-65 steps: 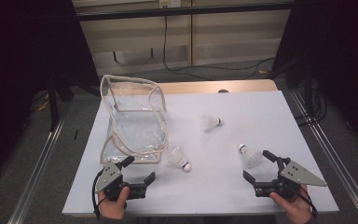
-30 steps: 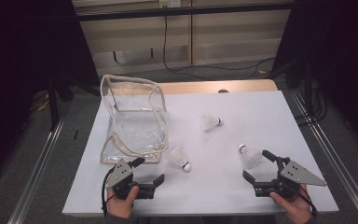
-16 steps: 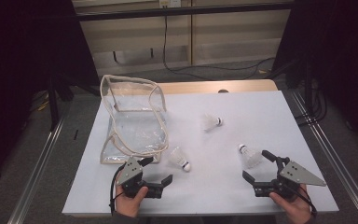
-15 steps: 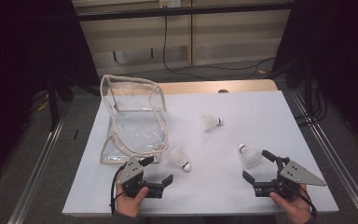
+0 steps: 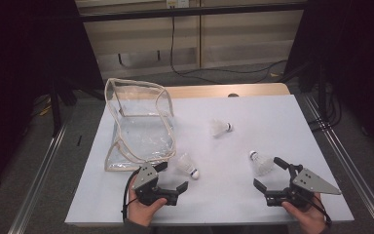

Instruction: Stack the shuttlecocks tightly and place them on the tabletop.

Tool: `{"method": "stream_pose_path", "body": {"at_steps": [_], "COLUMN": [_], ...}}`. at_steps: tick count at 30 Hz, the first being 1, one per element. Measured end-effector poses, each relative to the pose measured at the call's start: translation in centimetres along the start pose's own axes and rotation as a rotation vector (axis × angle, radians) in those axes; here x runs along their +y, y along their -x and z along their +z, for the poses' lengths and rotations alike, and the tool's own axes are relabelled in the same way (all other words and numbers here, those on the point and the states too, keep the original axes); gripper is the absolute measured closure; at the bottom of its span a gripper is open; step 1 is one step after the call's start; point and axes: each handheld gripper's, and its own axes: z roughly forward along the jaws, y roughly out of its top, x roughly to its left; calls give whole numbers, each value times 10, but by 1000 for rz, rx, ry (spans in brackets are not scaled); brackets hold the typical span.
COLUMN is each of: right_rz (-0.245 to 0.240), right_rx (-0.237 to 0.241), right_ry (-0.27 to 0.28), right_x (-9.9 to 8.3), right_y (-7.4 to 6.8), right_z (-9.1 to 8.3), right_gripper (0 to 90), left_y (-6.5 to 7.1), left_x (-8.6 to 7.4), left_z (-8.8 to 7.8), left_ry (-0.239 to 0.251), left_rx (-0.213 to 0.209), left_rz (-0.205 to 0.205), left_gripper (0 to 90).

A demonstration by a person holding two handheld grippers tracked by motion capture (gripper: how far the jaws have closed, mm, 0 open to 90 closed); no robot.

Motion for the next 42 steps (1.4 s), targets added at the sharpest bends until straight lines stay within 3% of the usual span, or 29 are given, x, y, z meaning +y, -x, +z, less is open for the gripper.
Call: {"method": "stream_pose_path", "body": {"at_steps": [21, 30, 33, 37, 42], "right_rz": [0, -1, 0, 0, -1], "right_rx": [-1, 2, 2, 3, 4], "right_ry": [3, 0, -1, -2, -2], "right_x": [0, 0, 0, 0, 0], "right_y": [0, 0, 0, 0, 0], "right_z": [0, 0, 0, 0, 0], "right_gripper": [7, 7, 7, 7, 7], "left_y": [12, 13, 14, 15, 14], "left_x": [2, 2, 3, 2, 1], "left_z": [18, 30, 33, 38, 44], "left_ry": [-32, -43, -53, -77, -76], "left_rx": [38, 97, 128, 138, 172], "left_rz": [16, 1, 9, 22, 26], "left_gripper": [28, 28, 28, 29, 29]}}
